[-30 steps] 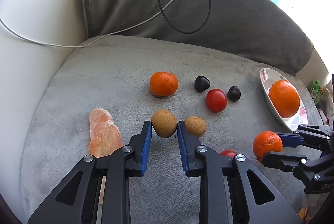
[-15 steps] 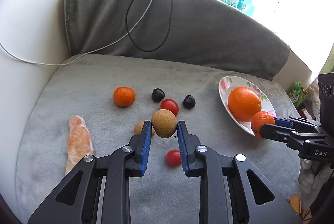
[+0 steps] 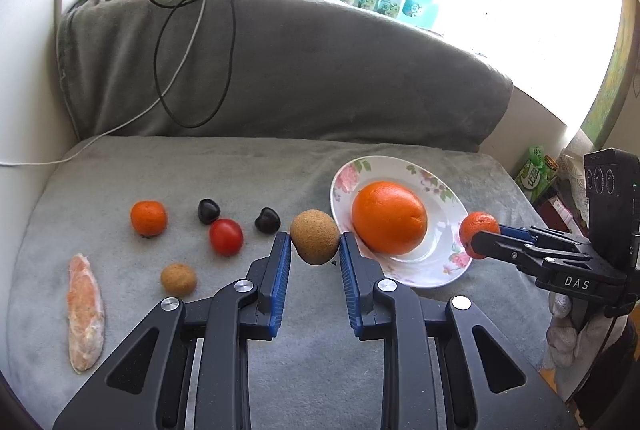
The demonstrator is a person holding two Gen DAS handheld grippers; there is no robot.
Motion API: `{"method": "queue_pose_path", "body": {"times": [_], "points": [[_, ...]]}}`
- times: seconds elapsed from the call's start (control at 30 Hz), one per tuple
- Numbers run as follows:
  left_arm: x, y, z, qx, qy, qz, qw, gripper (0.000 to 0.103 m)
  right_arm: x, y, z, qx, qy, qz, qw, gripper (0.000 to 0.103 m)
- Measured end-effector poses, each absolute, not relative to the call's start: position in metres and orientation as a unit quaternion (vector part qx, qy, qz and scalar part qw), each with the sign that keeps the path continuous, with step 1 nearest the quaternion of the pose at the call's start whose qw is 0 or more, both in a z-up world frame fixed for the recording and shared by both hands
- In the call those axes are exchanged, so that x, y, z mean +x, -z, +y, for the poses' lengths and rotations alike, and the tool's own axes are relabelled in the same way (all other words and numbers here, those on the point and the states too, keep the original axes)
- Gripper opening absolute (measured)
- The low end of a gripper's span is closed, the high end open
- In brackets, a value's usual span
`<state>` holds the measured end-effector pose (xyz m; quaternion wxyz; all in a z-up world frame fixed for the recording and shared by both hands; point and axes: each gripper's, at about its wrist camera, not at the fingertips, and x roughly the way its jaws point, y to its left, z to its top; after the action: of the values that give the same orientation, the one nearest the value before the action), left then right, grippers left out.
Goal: Organize fruits
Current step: 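Carry tangerine and kiwi into the plate and open both tools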
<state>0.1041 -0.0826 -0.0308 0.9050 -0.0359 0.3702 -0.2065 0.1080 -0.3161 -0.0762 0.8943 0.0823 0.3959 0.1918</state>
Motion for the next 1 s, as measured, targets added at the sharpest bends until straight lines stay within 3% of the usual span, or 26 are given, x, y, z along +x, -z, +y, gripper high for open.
{"method": "queue_pose_path", "body": {"times": [1.0], "points": [[0.148, 0.027, -0.18, -0.008, 0.27, 0.38, 0.885, 0.023, 0.116, 0.088, -0.321, 0.053, -0.187, 0.4, 0.896, 0.042]]}}
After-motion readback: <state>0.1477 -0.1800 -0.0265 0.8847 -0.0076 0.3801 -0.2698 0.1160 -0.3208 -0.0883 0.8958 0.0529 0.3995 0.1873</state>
